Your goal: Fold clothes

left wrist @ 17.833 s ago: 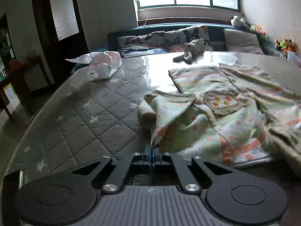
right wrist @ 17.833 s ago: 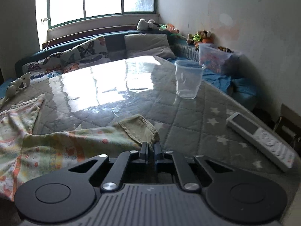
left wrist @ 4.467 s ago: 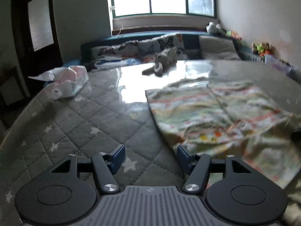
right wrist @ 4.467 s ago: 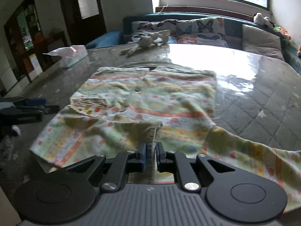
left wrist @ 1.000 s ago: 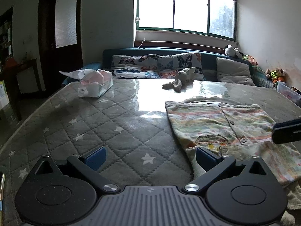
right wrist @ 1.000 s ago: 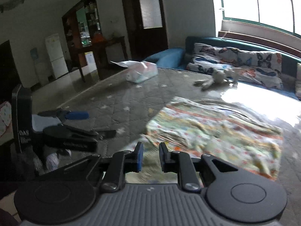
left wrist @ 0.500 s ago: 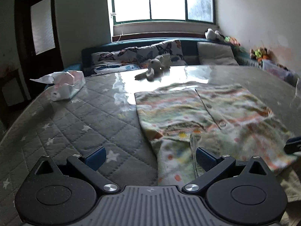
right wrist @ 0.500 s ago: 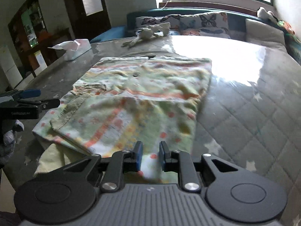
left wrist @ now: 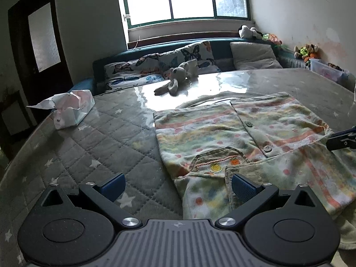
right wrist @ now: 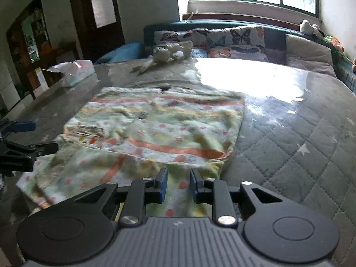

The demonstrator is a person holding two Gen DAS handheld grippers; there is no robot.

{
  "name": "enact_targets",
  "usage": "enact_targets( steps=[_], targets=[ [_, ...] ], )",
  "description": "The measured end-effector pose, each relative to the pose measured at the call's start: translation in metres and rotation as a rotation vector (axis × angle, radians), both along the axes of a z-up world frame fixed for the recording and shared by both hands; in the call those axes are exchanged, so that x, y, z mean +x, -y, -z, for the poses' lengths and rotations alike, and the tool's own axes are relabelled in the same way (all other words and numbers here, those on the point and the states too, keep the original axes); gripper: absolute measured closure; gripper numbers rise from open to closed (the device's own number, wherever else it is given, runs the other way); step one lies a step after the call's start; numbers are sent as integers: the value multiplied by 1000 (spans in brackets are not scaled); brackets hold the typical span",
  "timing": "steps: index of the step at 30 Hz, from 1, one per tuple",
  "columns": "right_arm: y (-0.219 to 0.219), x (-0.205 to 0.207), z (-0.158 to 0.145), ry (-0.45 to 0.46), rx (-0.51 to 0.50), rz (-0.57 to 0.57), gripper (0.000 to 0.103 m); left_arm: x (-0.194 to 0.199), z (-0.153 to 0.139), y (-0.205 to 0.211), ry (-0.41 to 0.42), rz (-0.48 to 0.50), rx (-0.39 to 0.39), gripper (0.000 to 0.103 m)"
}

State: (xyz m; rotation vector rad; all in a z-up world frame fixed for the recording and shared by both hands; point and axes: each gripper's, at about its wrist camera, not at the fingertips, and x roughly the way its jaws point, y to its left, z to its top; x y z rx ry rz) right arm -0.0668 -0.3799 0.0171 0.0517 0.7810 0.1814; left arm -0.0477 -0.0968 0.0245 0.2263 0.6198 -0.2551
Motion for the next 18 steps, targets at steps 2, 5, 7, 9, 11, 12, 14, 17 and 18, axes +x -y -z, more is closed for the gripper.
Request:
enact_targets(
  steps=[2, 5, 7, 9, 11, 12, 14, 17, 18],
  targets=[
    [4, 1, 4, -10, 6, 6, 81, 5, 4, 2, -13, 5, 15, 0],
    [7, -2, 3, -6, 7, 12, 81, 7, 6, 3, -20, 3, 28, 0],
    [7, -4, -1, 1, 7, 11, 80, 5, 0, 3, -7, 1, 12, 0],
    [4, -5, -4, 9, 9, -1, 76, 2, -6, 3, 11, 14, -3, 0],
    [0, -6, -6, 16, 10, -17, 73, 1, -8, 7, 19, 35, 3, 0],
    [-3, -7, -7, 19, 11, -28, 73, 2, -6, 11, 20, 44, 16, 0],
    [-10, -8, -5, 18, 9, -49, 73, 5, 0, 15, 11, 47, 54, 0],
    [-18, -11, -1, 2, 6, -71, 72, 6, 10, 19, 2, 51, 100, 0],
    [-21, -14, -1, 2, 0, -79, 72, 5, 11, 18, 4, 53, 102, 0]
  ],
)
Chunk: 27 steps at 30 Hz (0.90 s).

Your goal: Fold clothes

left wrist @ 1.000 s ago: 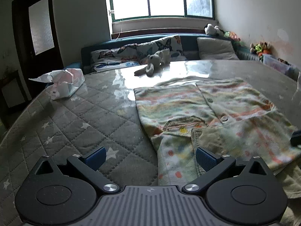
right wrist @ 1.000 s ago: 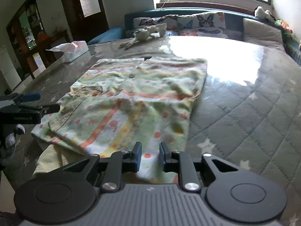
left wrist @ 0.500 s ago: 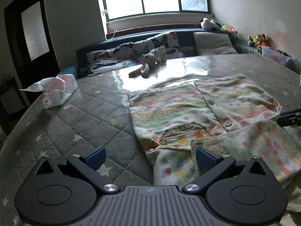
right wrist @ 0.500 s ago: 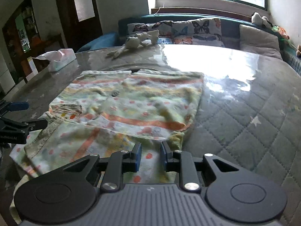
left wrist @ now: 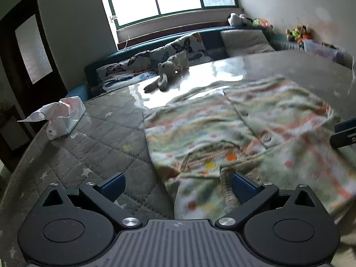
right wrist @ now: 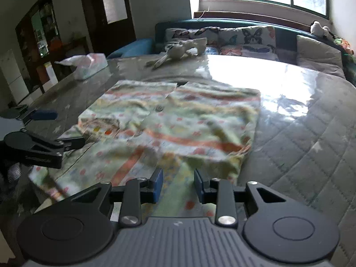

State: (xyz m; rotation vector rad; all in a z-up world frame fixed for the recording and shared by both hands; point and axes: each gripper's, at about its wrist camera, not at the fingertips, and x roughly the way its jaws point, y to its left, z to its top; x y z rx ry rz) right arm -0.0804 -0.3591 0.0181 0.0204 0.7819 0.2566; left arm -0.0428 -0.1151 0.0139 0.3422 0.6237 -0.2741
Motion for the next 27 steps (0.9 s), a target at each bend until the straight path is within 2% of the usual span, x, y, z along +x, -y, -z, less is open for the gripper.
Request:
enact_targets(
  steps=[8, 13, 17, 23, 27],
  targets=[
    [-27, -28, -4, 29, -76, -112, 66, -26, -10, -4, 45, 53, 29, 0],
    [-39, -45, -3, 46, -127, -164, 65, -56, -14, -11, 88, 145, 80, 1],
    [-41, -52, -4, 49, -134, -169, 65, -82, -15, -17, 130, 269, 147, 6],
    [-39, -62, -15, 62, -119, -179, 65, -121, -4, -12, 184, 537, 254, 18],
    [-33, -66, -23, 76, -125, -162, 65, -138, 8, 1, 213, 665, 280, 25]
  ],
)
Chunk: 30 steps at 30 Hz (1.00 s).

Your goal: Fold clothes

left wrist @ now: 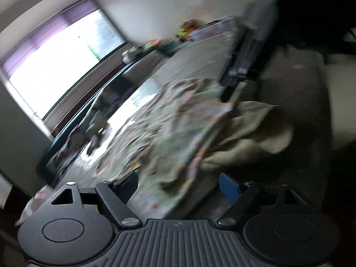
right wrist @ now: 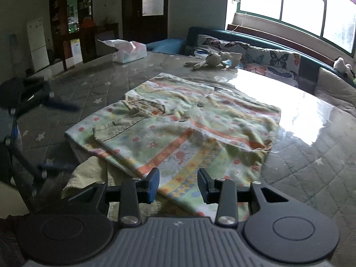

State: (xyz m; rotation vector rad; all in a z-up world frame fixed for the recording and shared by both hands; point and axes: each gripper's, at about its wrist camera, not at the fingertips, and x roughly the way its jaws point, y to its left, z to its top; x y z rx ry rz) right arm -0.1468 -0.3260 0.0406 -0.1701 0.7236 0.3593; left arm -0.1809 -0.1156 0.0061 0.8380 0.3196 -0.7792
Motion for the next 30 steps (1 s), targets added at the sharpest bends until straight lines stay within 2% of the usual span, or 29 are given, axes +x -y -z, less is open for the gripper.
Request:
enact_targets(
  steps=[2, 5, 8, 10, 13, 21, 23, 27, 30],
  targets=[
    [4, -3, -2, 5, -14, 6, 65, -5, 4, 7, 8, 56, 4, 26],
    [9, -7, -4, 5, -35, 8, 65, -7, 9, 15, 5, 109, -8, 35],
    [14, -11, -4, -1, -53, 9, 64, -3, 11, 20, -20, 145, -28, 53],
    [16, -14, -4, -4, -67, 4, 64, 2, 11, 21, -53, 158, -49, 78],
    [20, -19, -3, -7, -92, -8, 63, 8, 3, 20, -96, 144, -104, 91],
    [16, -32, -1, -5, -143, -94, 53, 56, -41, 8, -252, 0, -341, 95],
    [8, -32, 0, 14, -148, -129, 49, 67, -47, 7, -282, -23, -371, 95],
    [-8, -26, 4, 70, -153, -169, 49, 83, -48, 6, -333, -53, -396, 95],
    [-17, -13, 7, 80, -120, -180, 55, 84, -47, 4, -346, -57, -402, 95]
  ],
)
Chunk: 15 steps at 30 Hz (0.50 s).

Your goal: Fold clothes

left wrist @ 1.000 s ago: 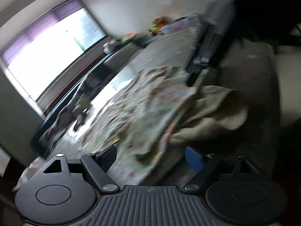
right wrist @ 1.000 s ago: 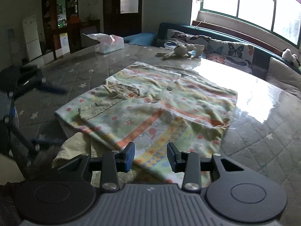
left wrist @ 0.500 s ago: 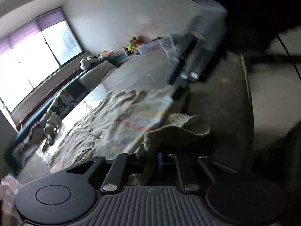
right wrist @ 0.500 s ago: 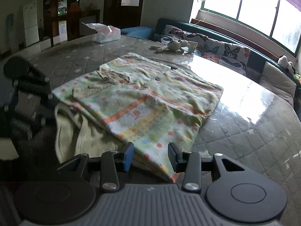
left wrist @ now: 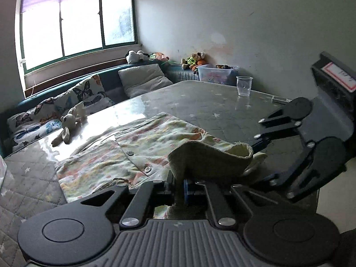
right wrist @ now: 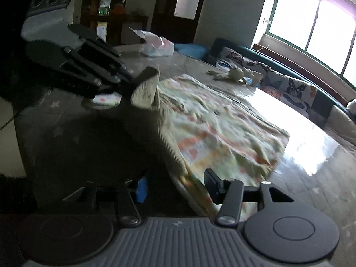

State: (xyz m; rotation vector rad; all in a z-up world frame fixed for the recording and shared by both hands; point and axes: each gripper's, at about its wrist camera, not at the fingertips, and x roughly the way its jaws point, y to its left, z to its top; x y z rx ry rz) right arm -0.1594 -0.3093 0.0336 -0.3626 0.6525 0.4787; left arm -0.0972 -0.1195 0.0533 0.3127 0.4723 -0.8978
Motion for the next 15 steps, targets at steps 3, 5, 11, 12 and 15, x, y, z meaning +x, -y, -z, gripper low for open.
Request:
enact_targets(
  steps=[3, 5, 11, 12, 15],
  targets=[
    [-3, 14, 0, -32, 38, -6, 74, -6, 3, -5, -1, -4, 7, 90],
    [-1, 22, -3, -61, 69, 3, 82, -12, 6, -10, 3, -8, 13, 88],
    [4, 35, -19, -95, 140, 30, 86, -32, 15, -25, 48, -28, 40, 55],
    [5, 36, -21, -96, 148, 34, 86, -35, 17, -27, 53, -29, 48, 53],
    [5, 39, -27, -90, 163, 50, 86, -42, 27, -23, 122, -28, 122, 53]
  ],
)
